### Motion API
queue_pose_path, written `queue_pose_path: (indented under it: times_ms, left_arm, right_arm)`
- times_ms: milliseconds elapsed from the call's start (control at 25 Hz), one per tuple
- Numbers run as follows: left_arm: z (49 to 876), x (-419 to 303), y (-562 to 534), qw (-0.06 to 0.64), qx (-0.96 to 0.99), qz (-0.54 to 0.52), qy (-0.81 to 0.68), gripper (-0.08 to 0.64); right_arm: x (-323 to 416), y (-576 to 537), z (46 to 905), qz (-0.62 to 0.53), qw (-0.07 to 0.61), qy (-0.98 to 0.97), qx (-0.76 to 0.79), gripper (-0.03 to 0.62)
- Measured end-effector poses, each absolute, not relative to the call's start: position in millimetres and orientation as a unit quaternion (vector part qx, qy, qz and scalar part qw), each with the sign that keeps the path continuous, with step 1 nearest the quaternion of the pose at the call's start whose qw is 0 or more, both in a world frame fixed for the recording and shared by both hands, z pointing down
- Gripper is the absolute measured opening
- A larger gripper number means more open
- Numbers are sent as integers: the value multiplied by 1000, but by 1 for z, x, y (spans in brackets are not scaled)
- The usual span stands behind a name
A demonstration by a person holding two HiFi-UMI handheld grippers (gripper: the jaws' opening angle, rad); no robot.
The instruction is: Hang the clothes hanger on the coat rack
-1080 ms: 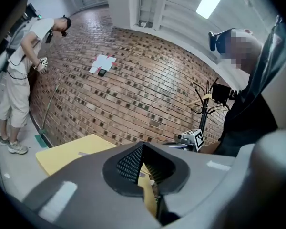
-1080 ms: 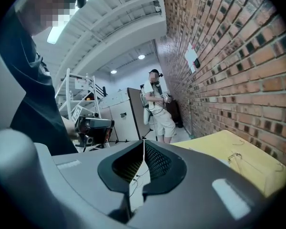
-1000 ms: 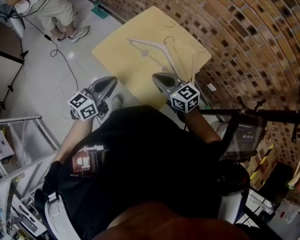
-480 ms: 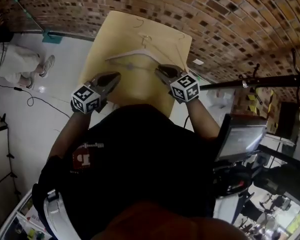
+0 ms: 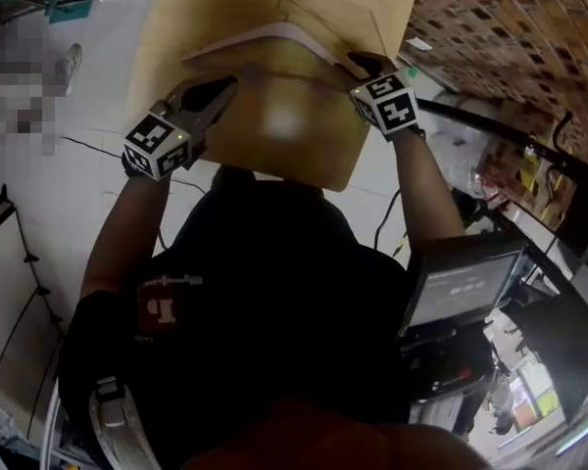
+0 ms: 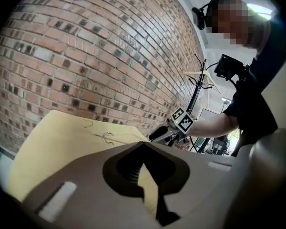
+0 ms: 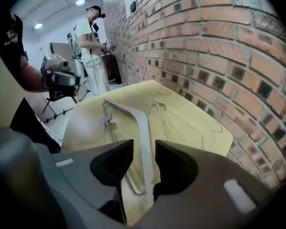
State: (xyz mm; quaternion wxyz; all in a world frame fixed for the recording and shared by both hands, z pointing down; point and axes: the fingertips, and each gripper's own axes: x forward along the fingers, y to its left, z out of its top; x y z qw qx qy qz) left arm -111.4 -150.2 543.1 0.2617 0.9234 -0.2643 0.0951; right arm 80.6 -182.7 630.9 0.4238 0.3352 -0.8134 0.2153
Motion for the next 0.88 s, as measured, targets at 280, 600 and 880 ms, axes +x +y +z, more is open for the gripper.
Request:
queue_pose_path:
  times_ms: [280,600,880]
  left_arm:
    - [589,-97,-159,282,917,116,-259,-5]
    - [599,-96,-166,288,916,121,-251,-5]
    - [607,-105,-167,296,913,128,-250,-5]
  right_arm:
    - [61,-189,696,228,490,-795,275,204]
    - [50,-192,732,214,572,-758,230,190]
    - [46,-194,729,224,562,-764,226,127]
